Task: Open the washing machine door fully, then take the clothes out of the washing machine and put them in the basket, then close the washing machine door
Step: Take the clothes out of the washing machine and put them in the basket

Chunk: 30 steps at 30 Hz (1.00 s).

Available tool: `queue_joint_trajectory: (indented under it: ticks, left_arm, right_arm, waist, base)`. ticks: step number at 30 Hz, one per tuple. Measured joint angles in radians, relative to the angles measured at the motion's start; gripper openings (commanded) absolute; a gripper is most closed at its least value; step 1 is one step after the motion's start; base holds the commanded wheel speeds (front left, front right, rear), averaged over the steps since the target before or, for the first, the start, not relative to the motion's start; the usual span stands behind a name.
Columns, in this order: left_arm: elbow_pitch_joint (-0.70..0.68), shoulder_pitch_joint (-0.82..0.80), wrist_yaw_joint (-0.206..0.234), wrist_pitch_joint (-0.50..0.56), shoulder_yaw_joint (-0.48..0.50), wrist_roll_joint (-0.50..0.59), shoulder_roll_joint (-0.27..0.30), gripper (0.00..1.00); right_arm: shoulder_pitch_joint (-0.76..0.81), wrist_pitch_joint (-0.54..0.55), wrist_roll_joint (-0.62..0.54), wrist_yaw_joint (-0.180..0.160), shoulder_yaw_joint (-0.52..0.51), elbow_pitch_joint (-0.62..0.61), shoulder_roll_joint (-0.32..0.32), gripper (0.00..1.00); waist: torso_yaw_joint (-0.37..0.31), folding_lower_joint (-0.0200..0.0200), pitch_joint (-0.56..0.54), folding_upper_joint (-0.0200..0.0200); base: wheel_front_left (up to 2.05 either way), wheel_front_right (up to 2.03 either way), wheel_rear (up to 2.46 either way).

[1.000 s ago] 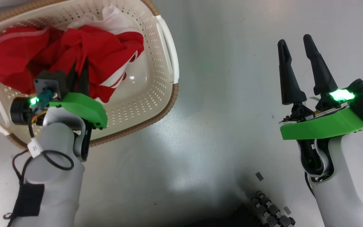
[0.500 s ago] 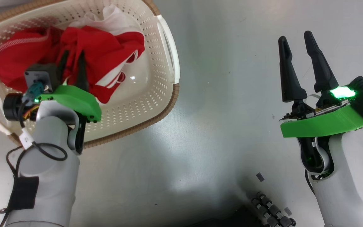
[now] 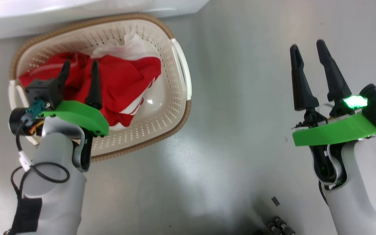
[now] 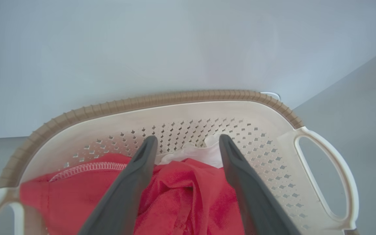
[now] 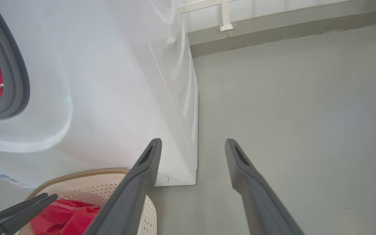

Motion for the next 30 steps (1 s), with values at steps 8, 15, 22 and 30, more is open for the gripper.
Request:
queue_joint_trajectory:
  ticks: [8, 15, 22, 30]
  left_arm:
    - [-0.085, 0.090, -0.001, 0.000, -0.017, -0.026, -0.001, 1.00]
    - [-0.159, 0.185, -0.002, 0.000, -0.016, -0.026, 0.000, 1.00]
    - [-0.233, 0.282, -0.008, 0.000, -0.011, -0.026, 0.000, 1.00]
    - [-0.313, 0.376, -0.008, 0.000, -0.007, -0.029, 0.000, 1.00]
  right_arm:
    - [0.067, 0.000, -0.007, 0.000, -0.016, 0.023, -0.013, 1.00]
    - [0.131, 0.000, -0.008, 0.000, -0.020, 0.042, -0.027, 1.00]
    - [0.195, 0.000, -0.033, 0.000, -0.023, 0.057, -0.035, 1.00]
    - [0.260, 0.000, -0.034, 0.000, -0.027, 0.067, -0.040, 1.00]
  waist:
    - [0.019, 0.0000, -0.100, 0.0000]
    - [0.035, 0.0000, -0.202, -0.0001]
    - [0.051, 0.0000, -0.306, -0.0001]
    - [0.068, 0.0000, -0.407, 0.0000]
  base:
    - [0.00, 0.00, 0.00]
    - [0.00, 0.00, 0.00]
    - [0.00, 0.00, 0.00]
    - [0.00, 0.00, 0.00]
